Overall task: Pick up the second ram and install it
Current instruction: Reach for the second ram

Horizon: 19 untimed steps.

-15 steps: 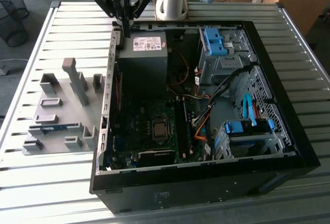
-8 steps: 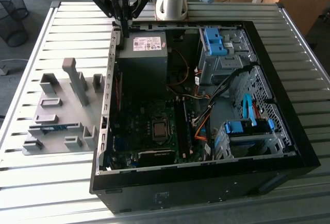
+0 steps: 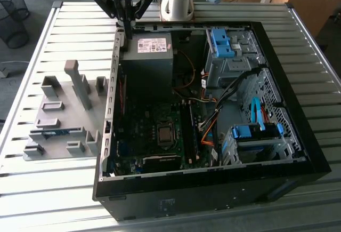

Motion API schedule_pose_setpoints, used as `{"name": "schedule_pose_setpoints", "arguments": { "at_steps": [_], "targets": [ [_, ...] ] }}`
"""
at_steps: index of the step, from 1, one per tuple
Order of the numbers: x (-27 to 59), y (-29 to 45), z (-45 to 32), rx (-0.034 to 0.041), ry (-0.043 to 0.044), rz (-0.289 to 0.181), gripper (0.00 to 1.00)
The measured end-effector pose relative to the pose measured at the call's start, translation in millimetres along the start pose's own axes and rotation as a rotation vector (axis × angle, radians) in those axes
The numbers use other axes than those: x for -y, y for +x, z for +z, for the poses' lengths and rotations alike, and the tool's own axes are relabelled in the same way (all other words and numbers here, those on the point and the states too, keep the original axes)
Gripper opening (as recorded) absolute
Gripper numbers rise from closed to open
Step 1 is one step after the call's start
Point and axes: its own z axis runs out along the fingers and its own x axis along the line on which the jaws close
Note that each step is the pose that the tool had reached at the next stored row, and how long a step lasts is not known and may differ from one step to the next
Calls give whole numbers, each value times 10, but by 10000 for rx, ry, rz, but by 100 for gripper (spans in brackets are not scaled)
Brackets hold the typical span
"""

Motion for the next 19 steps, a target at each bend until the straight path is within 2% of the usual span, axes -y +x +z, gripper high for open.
{"name": "schedule_pose_setpoints", "arguments": {
  "at_steps": [19],
  "targets": [
    [5,69,2,0,0,0,10]
  ]
}}
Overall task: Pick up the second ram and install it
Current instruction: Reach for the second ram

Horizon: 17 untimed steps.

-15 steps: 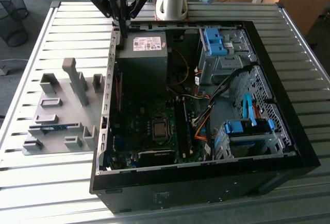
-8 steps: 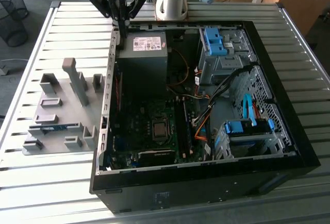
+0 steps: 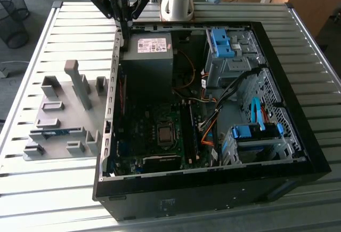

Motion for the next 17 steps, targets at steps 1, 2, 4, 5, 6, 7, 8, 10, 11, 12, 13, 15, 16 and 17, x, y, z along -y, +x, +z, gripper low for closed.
{"name": "schedule_pose_setpoints", "arguments": {
  "at_steps": [1,2,4,5,6,7,8,10,11,12,13,15,16,17],
  "targets": [
    [0,5,0,0,0,0,10],
    [1,9,0,0,0,0,10],
    [1,17,0,0,0,0,10],
    [2,21,0,0,0,0,10],
    [2,25,0,0,0,0,10],
    [2,29,0,0,0,0,10],
    [3,34,1,0,0,0,10],
    [3,42,0,0,0,0,10],
    [4,46,0,0,0,0,10],
    [4,50,0,0,0,0,10],
    [4,54,0,0,0,0,10],
    [5,63,1,0,0,0,10],
    [5,67,0,0,0,0,10],
    [6,71,1,0,0,0,10]
  ]
}}
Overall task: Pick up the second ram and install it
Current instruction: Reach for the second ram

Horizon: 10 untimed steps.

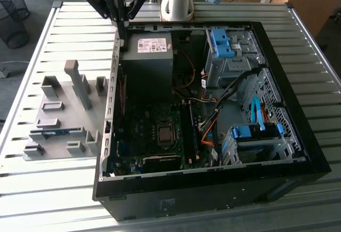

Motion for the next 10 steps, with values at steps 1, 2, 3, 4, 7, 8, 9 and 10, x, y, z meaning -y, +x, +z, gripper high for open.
{"name": "schedule_pose_setpoints", "arguments": {
  "at_steps": [1,2,3,4,7,8,9,10],
  "targets": [
    [0,4,0,0,0,0,10],
    [1,8,0,0,0,0,10],
    [1,13,0,0,0,0,10],
    [1,17,0,0,0,0,10],
    [2,29,0,0,0,-1,10],
    [2,33,0,0,0,0,10],
    [3,36,1,0,-1,0,10],
    [3,43,1,0,0,0,10]
  ]
}}
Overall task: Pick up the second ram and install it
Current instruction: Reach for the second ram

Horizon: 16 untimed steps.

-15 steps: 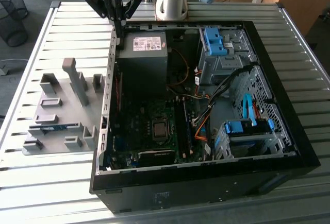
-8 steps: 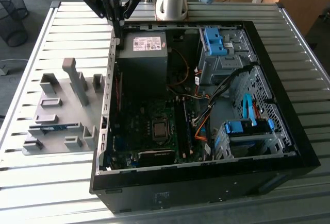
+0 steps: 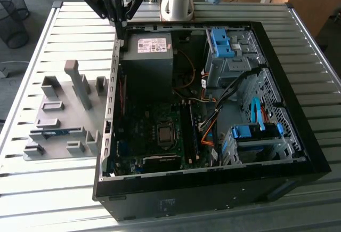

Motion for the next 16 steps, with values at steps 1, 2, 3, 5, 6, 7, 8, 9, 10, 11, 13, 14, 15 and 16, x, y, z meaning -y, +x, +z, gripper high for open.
{"name": "schedule_pose_setpoints", "arguments": {
  "at_steps": [1,2,3,5,6,7,8,9,10,11,13,14,15,16],
  "targets": [
    [0,3,0,-1,1,0,10],
    [0,6,0,0,0,0,10],
    [1,9,0,0,0,0,10],
    [1,16,0,-1,0,0,10],
    [1,18,1,0,0,0,10],
    [2,21,1,0,0,-1,10],
    [2,23,1,0,0,0,10],
    [2,26,1,0,0,0,10],
    [2,29,1,0,0,0,10],
    [2,32,2,0,0,0,10],
    [3,37,2,0,0,0,10],
    [3,40,2,0,0,0,10],
    [3,43,3,0,0,0,10],
    [4,46,3,0,0,0,10]
  ]
}}
